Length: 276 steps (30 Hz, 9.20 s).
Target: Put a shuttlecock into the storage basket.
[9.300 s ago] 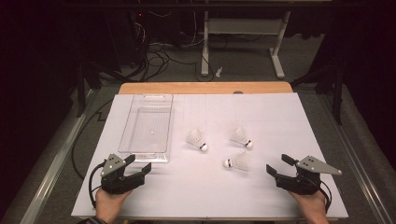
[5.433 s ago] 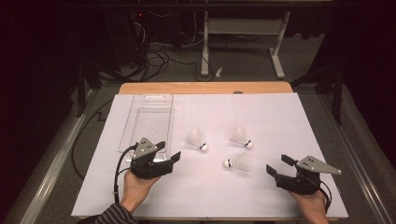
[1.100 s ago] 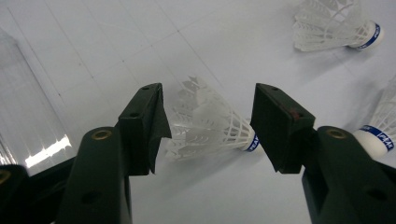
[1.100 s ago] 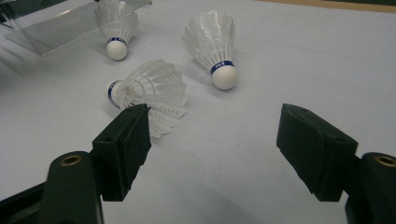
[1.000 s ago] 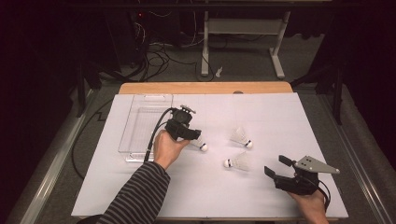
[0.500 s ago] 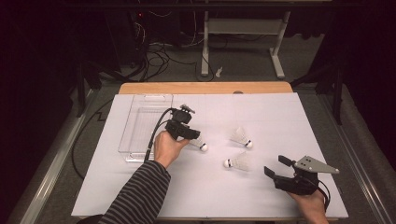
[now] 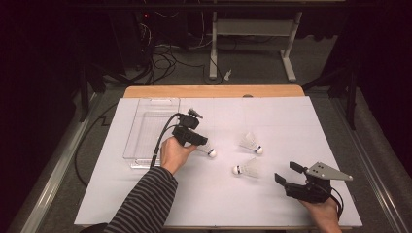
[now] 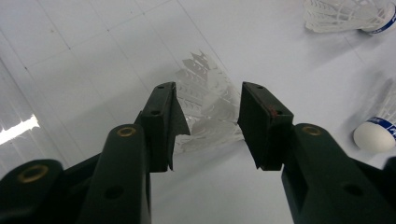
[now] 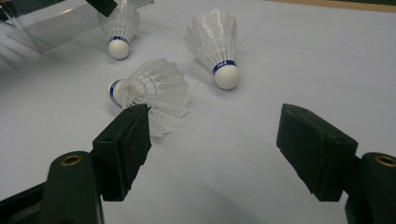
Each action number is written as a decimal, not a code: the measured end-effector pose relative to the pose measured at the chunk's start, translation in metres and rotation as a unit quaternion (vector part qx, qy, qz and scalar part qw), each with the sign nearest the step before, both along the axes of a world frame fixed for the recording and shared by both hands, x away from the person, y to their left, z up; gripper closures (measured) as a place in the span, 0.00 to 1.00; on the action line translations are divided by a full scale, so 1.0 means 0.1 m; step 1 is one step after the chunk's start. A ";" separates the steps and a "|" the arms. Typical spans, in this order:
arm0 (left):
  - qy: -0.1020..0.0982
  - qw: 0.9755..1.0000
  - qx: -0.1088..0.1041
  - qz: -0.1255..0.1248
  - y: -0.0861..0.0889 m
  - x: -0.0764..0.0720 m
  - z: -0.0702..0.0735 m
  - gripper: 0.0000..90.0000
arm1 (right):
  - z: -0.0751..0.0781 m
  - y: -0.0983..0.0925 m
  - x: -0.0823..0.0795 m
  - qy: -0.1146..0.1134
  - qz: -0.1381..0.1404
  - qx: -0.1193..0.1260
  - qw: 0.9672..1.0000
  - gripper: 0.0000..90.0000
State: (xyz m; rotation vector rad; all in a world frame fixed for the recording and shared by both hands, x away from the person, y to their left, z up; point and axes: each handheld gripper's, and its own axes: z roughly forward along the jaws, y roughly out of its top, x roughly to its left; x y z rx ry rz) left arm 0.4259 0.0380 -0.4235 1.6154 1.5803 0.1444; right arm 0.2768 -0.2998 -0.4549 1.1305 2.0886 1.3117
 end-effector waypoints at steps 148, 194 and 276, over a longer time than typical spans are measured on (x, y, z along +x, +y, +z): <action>-0.054 0.994 -0.053 -0.079 0.23 -0.54 0.55 1.00 | 0.01 -0.01 0.00 -0.003 -0.006 0.004 1.000 0.30; -0.087 0.993 -0.070 -0.029 0.61 -0.55 0.73 1.00 | 0.01 -0.02 -0.01 -0.004 -0.007 0.008 1.000 0.30; -0.109 0.986 -0.067 0.109 1.17 0.05 0.60 1.00 | 0.00 -0.03 0.01 -0.001 -0.010 0.012 1.000 0.30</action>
